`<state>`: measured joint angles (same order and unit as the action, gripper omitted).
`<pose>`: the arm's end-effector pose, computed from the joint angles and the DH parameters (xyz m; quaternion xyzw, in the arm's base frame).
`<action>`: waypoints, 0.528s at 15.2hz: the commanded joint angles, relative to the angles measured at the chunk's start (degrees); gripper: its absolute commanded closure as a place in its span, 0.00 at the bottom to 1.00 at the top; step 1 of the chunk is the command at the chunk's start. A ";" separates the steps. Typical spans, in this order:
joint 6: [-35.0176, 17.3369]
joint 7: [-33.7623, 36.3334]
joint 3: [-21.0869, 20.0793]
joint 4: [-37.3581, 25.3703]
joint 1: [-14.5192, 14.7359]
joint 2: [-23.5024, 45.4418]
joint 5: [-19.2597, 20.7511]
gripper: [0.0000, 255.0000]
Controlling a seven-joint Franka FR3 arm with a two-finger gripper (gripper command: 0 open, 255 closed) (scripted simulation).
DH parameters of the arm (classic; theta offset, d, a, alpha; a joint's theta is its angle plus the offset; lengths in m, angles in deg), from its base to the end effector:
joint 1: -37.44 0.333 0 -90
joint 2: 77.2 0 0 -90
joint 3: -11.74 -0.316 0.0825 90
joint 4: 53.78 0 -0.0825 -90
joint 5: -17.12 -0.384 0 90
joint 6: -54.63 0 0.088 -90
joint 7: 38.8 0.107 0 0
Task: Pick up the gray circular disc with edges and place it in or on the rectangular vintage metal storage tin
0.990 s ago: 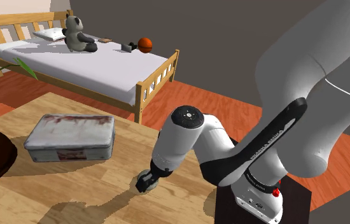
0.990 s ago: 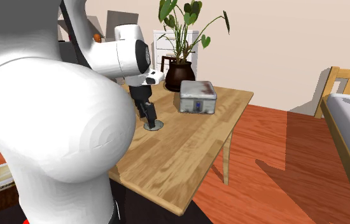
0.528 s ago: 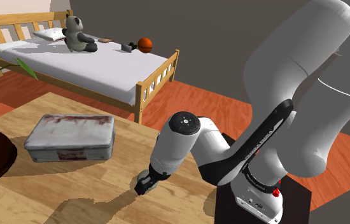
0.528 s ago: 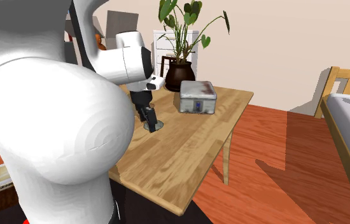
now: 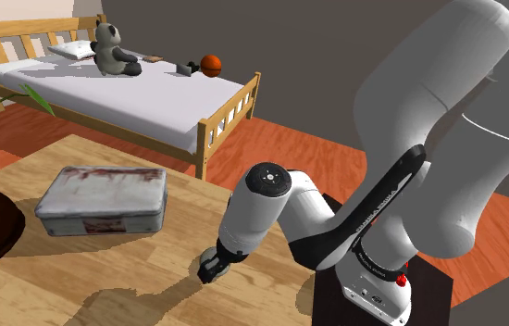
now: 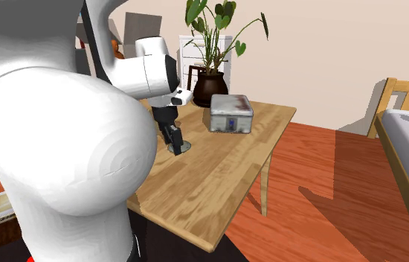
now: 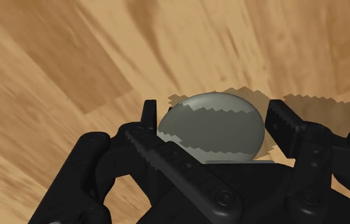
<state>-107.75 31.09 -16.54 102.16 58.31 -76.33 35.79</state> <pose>0.2552 0.3214 0.2291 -0.9970 0.0281 -0.0709 0.0156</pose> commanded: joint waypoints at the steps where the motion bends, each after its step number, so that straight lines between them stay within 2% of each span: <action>1: -0.01 0.01 0.03 -0.02 -0.02 0.02 0.01 1.00; 6: -0.01 0.00 0.03 -0.02 -0.03 0.02 0.01 1.00; 8: 1.49 -3.45 -0.56 0.23 0.31 -2.26 -4.56 1.00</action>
<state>-106.87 29.00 -16.87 102.33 58.47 -77.71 33.13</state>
